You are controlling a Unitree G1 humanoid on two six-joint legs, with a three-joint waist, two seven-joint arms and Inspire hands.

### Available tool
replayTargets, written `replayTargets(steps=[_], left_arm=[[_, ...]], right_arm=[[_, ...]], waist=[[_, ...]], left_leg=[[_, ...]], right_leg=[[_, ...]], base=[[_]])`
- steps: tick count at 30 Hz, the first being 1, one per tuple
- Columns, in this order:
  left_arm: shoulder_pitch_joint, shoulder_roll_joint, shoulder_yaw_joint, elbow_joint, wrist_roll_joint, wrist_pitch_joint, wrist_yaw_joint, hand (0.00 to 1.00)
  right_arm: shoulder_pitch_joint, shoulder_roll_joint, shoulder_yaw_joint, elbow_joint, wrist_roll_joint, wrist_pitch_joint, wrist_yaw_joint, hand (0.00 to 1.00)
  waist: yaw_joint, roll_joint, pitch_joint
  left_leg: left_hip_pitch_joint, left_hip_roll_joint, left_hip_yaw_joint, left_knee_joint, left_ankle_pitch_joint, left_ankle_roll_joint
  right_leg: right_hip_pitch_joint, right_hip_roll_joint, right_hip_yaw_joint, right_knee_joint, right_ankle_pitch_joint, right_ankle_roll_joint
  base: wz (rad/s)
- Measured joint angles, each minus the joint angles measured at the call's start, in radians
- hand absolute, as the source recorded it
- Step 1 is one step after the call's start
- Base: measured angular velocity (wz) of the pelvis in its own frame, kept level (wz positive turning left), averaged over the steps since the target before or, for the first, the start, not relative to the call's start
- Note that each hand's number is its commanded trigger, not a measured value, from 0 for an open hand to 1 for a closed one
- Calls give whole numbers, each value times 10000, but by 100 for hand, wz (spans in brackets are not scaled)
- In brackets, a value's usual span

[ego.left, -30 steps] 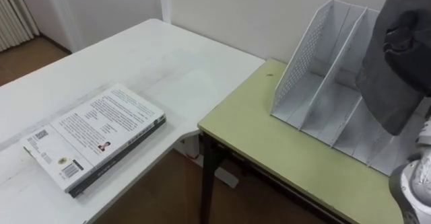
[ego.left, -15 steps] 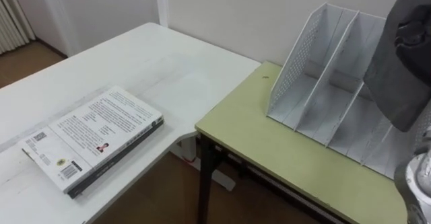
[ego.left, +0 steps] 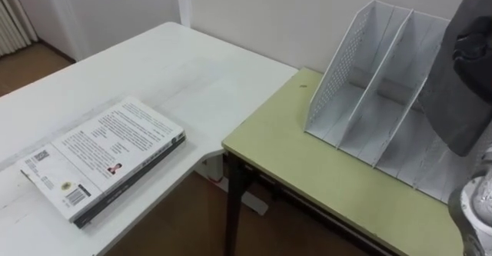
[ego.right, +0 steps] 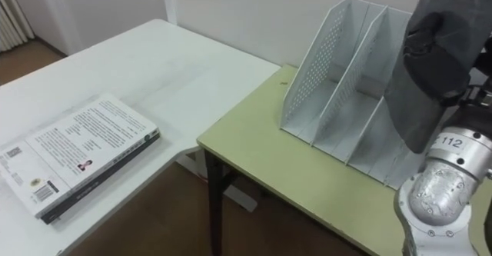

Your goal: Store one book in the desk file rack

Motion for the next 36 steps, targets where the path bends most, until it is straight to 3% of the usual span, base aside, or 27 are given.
replayTargets(steps=[36], left_arm=[[17,-28,100,-35,-2,144,169,0]], right_arm=[[-1,0,-422,390,332,30,-761,100]], waist=[[-48,28,-37]], left_leg=[[-130,-13,-179,31,1,0]], right_leg=[[-20,-1,-156,-44,15,-4]], base=[[0]])
